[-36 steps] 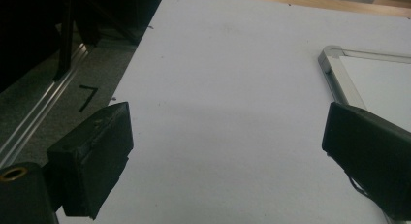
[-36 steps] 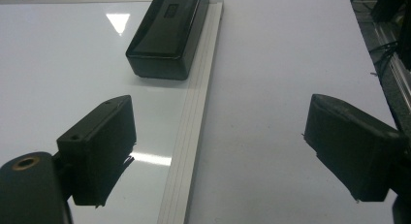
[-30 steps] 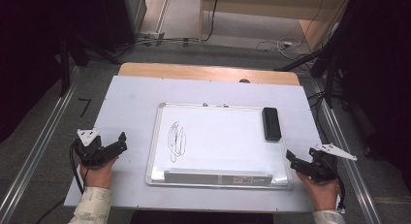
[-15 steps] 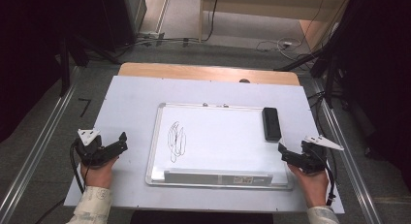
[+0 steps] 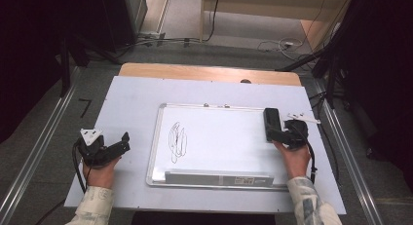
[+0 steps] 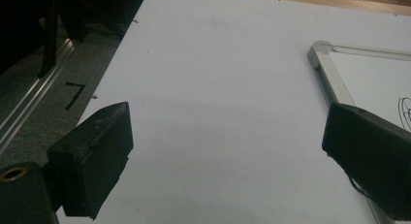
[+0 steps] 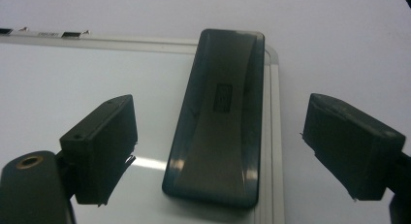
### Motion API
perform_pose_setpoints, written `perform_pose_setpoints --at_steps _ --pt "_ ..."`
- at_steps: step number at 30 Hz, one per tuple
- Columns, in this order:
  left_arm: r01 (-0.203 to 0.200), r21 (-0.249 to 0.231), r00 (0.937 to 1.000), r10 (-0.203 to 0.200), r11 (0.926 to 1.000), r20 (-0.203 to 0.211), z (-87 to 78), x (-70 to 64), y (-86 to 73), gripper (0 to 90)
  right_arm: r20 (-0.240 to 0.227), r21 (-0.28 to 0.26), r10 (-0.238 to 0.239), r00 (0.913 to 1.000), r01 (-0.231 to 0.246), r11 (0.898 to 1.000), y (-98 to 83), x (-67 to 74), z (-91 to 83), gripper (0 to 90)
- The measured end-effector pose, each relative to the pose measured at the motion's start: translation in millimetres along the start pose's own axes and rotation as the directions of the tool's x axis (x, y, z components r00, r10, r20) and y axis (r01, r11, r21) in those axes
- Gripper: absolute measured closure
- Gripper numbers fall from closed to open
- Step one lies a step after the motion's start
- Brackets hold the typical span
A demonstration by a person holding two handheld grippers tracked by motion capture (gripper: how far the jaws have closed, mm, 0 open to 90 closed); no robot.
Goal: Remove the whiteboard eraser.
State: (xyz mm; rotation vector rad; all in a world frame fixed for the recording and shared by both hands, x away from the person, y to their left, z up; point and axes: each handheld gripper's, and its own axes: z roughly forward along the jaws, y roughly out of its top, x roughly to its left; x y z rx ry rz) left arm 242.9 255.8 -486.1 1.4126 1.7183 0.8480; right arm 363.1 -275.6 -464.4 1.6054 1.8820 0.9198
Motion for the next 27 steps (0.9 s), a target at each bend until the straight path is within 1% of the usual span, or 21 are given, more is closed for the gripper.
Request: perform_pose_setpoints --at_steps 3,4,5,7,8,9,10,11,12,13,15,16,19,20,22,25,27 --pt "0.004 0.000 1.0000 -0.004 1.0000 0.001 -0.1 0.7 0.0 4.4 0.026 0.006 -0.008 0.9996 0.007 1.000 8.5 4.6 16.4 13.6" --pt "0.005 -0.001 1.0000 -0.005 1.0000 0.001 -0.2 1.0 0.1 4.4 0.043 0.012 -0.011 0.9990 0.010 1.000 13.6 6.2 25.3 17.6" --pt "0.004 0.000 1.0000 -0.004 1.0000 0.003 -0.3 1.2 0.2 4.4 0.043 0.012 -0.011 0.9990 0.010 1.000 13.6 6.2 25.3 17.6" --pt "0.004 0.000 1.0000 -0.004 1.0000 0.004 -0.1 1.3 0.2 4.4 0.045 0.016 0.009 0.9990 -0.010 1.000 18.5 5.2 32.3 21.4" --pt "0.006 -0.001 1.0000 -0.006 1.0000 0.005 0.1 1.3 0.2 4.4 0.050 0.031 0.025 0.9984 -0.027 0.999 22.9 3.4 38.9 23.0" --pt "0.006 0.000 1.0000 -0.006 1.0000 0.006 0.1 1.5 0.2 4.4 0.050 0.031 0.025 0.9984 -0.027 0.999 22.9 3.4 38.9 23.0" --pt "0.007 -0.001 1.0000 -0.007 1.0000 0.006 0.1 1.5 0.3 4.4 0.055 0.052 0.038 0.9978 -0.041 0.998 25.2 1.2 44.6 25.5" --pt "0.006 -0.001 1.0000 -0.006 1.0000 0.006 0.1 1.6 0.3 4.4 0.055 0.052 0.038 0.9978 -0.041 0.998 25.2 1.2 44.6 25.5" --pt "0.005 -0.001 1.0000 -0.005 1.0000 0.005 -0.1 1.7 0.4 4.4 0.061 0.068 0.043 0.9972 -0.047 0.997 26.1 0.7 47.6 26.1" --pt "0.006 -0.002 1.0000 -0.006 1.0000 0.007 0.0 1.7 0.4 4.4 0.057 0.088 0.044 0.9974 -0.049 0.995 26.4 -0.5 52.2 28.0" --pt "0.007 -0.001 0.9999 -0.007 1.0000 0.008 0.3 1.6 0.4 4.4 0.064 0.095 0.040 0.9971 -0.046 0.994 26.4 -0.6 54.0 28.9" --pt "0.008 0.001 0.9999 -0.008 1.0000 0.008 0.4 1.5 0.4 4.4 0.084 0.104 0.037 0.9958 -0.046 0.994 26.2 -0.5 56.7 31.1" --pt "0.009 0.001 0.9999 -0.009 1.0000 0.009 0.5 1.4 0.4 4.4 0.081 0.112 0.037 0.9960 -0.046 0.993 25.5 -1.3 58.7 32.3" --pt "0.009 0.000 0.9999 -0.009 1.0000 0.009 0.4 1.4 0.5 4.4 0.072 0.112 0.037 0.9967 -0.045 0.993 24.7 -0.4 59.4 35.3" --pt "0.009 0.000 0.9999 -0.009 1.0000 0.010 0.2 1.6 0.6 4.4 0.072 0.103 0.023 0.9971 -0.031 0.994 24.1 0.4 59.7 36.3" --pt "0.010 0.000 0.9999 -0.010 0.9999 0.010 0.0 1.9 0.5 4.4 0.068 0.100 0.027 0.9973 -0.033 0.994 23.8 0.1 59.3 37.1" --pt "0.011 -0.001 0.9999 -0.011 0.9999 0.010 0.0 2.1 0.5 4.4 0.069 0.099 0.018 0.9975 -0.025 0.995 23.6 0.8 58.6 38.0"
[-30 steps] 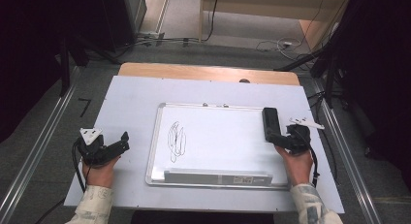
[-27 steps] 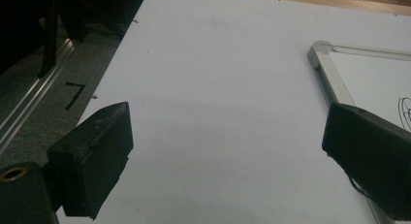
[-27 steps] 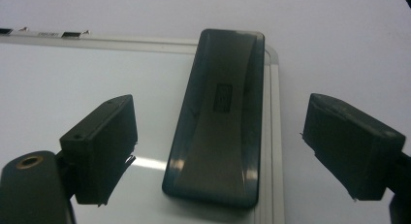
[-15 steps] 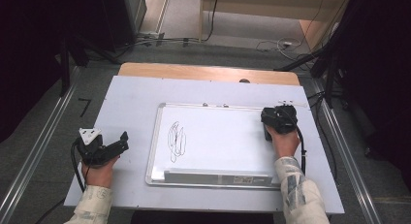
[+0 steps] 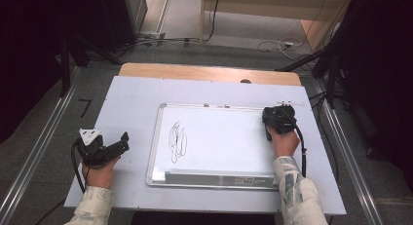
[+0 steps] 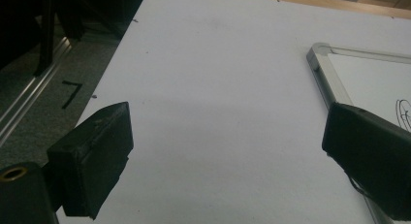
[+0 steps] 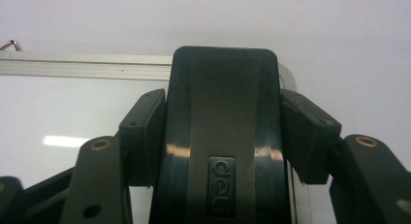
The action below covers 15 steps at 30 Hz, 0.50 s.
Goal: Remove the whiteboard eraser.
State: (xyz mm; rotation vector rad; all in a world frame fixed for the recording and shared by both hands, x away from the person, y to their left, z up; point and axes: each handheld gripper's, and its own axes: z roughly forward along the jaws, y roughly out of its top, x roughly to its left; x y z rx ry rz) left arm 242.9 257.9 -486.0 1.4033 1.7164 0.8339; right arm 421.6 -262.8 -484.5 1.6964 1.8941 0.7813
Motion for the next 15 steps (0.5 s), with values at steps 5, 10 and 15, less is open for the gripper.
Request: perform_pose_setpoints --at_steps 5,10,15 --pt "0.004 0.000 1.0000 -0.004 1.0000 -0.002 -0.4 0.3 0.1 4.4 0.001 -0.015 -0.012 0.9999 0.012 1.000 -2.5 0.9 -0.9 38.5" --pt "0.007 0.000 1.0000 -0.007 1.0000 -0.002 -0.2 0.5 0.0 4.4 -0.016 -0.020 0.008 0.9999 -0.008 1.000 -4.0 -0.8 -0.1 38.0" --pt "0.008 0.001 1.0000 -0.008 1.0000 0.000 0.2 0.2 0.0 4.4 -0.026 -0.039 -0.007 0.9996 0.006 0.999 -6.1 -1.0 0.6 38.3"
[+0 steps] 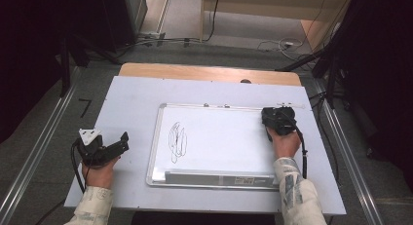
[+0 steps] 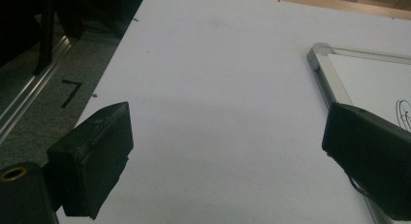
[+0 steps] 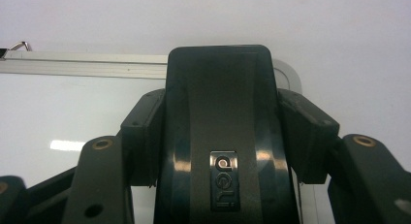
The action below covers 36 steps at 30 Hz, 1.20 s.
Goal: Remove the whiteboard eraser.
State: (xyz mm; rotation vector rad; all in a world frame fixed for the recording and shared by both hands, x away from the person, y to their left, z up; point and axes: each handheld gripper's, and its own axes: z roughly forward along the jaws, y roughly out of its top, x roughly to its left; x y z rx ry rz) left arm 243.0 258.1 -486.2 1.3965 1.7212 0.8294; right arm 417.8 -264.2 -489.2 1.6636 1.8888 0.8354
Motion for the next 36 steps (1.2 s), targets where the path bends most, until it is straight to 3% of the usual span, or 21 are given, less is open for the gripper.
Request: perform_pose_setpoints --at_steps 18,24,28,32,36 --pt "0.009 0.001 0.9999 -0.009 1.0000 0.004 0.2 1.7 0.3 4.4 0.011 0.011 -0.016 0.9998 0.016 1.000 -2.1 2.5 -7.2 37.6" --pt "0.009 -0.002 0.9999 -0.009 1.0000 0.007 -0.3 0.9 0.3 4.4 -0.013 0.008 -0.010 0.9999 0.010 1.000 -8.3 0.5 -14.4 37.5" --pt "0.009 0.000 0.9999 -0.009 1.0000 0.006 0.1 0.9 0.3 4.4 -0.051 -0.032 0.005 0.9987 -0.007 0.999 -7.0 1.9 -28.5 37.5" --pt "0.008 0.002 0.9999 -0.008 1.0000 0.008 -0.4 0.1 0.3 4.4 -0.089 -0.043 -0.001 0.9960 -0.002 0.999 -5.6 5.4 -41.1 37.5" --pt "0.009 0.001 0.9999 -0.009 1.0000 0.008 -0.8 0.0 0.3 4.4 -0.099 -0.047 -0.023 0.9948 0.018 0.999 -7.6 9.9 -48.2 37.5"
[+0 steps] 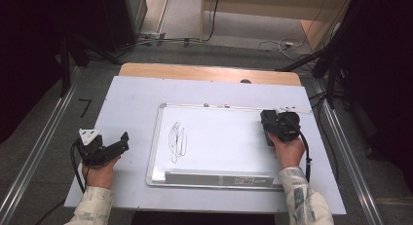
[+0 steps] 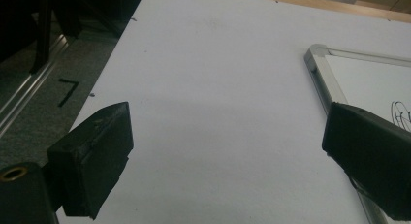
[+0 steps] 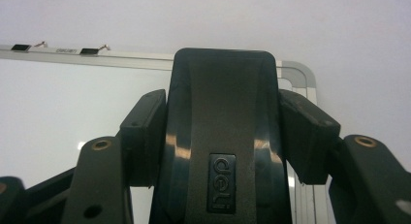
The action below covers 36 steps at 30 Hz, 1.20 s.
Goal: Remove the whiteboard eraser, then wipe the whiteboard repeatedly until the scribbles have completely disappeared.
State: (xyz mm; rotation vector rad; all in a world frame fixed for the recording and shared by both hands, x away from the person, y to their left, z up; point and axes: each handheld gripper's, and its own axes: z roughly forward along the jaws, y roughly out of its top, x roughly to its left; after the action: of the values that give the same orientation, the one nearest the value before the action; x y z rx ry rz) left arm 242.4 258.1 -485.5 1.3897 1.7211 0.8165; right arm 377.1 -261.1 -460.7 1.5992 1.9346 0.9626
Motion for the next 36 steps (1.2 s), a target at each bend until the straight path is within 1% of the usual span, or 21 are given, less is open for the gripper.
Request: perform_pose_setpoints --at_steps 1,4,10,14,20,22,24,25,26,27,28,31,32,33,36 --pt "0.000 0.001 1.0000 0.000 1.0000 0.000 0.0 0.1 0.0 4.4 -0.002 0.003 -0.007 1.0000 0.007 1.000 -0.5 2.2 -2.1 37.5" --pt "0.000 0.001 1.0000 0.000 1.0000 0.001 0.1 0.4 0.1 4.4 -0.011 0.004 -0.004 0.9999 0.004 1.000 -0.7 3.5 -3.6 37.5" --pt "0.002 -0.001 1.0000 -0.002 1.0000 0.001 -0.4 0.0 0.1 4.4 -0.023 -0.003 -0.012 0.9997 0.012 1.000 -0.9 7.9 -7.5 37.5" --pt "0.002 -0.003 1.0000 -0.002 1.0000 0.001 -0.7 0.5 0.1 4.4 -0.027 -0.007 -0.026 0.9993 0.026 1.000 -1.2 12.3 -9.7 37.5" --pt "0.000 -0.004 1.0000 0.000 1.0000 -0.001 -0.8 -0.3 0.3 4.4 -0.047 -0.010 -0.039 0.9982 0.038 0.999 -0.3 19.0 -12.7 37.5" --pt "0.000 -0.003 1.0000 0.000 1.0000 0.001 -0.6 -0.4 0.3 4.4 -0.053 -0.009 -0.039 0.9978 0.039 0.999 -0.3 22.3 -13.1 37.5" --pt "0.000 -0.002 1.0000 0.000 1.0000 0.001 -0.6 -0.5 0.3 4.4 -0.060 -0.008 -0.050 0.9969 0.049 0.999 -0.3 25.4 -12.9 37.5" --pt "0.000 -0.002 1.0000 0.000 1.0000 0.001 -0.8 -0.4 0.4 4.4 -0.067 -0.005 -0.051 0.9964 0.051 0.999 -0.5 29.4 -12.2 37.5" --pt "0.000 -0.005 1.0000 0.000 1.0000 0.001 -0.9 -0.4 0.5 4.4 -0.067 -0.005 -0.051 0.9964 0.051 0.999 -0.5 29.4 -12.2 37.5" --pt "-0.001 -0.005 1.0000 0.001 1.0000 0.001 -1.1 -0.3 0.6 4.4 -0.074 -0.001 -0.058 0.9956 0.059 0.998 -1.0 33.7 -11.0 37.5" --pt "0.000 -0.006 1.0000 0.000 1.0000 0.003 -1.1 -0.4 0.6 4.4 -0.074 -0.001 -0.058 0.9956 0.059 0.998 -1.0 33.7 -11.0 37.5" --pt "-0.001 -0.009 1.0000 0.001 1.0000 0.005 -1.3 -0.8 0.6 4.4 -0.085 0.004 -0.066 0.9942 0.067 0.998 -1.5 41.0 -10.1 37.5" --pt "-0.001 -0.007 1.0000 0.002 1.0000 0.005 -1.3 -0.8 0.5 4.4 -0.095 0.003 -0.075 0.9927 0.076 0.997 -1.4 46.2 -9.5 37.5" --pt "-0.001 -0.008 1.0000 0.001 1.0000 0.005 -1.3 -0.9 0.4 4.4 -0.095 0.003 -0.075 0.9927 0.076 0.997 -1.4 46.2 -9.5 37.5" --pt "-0.003 -0.008 1.0000 0.003 1.0000 0.006 -1.5 -0.6 0.3 4.4 -0.103 0.004 -0.085 0.9910 0.086 0.996 -1.3 54.5 -8.2 37.5"
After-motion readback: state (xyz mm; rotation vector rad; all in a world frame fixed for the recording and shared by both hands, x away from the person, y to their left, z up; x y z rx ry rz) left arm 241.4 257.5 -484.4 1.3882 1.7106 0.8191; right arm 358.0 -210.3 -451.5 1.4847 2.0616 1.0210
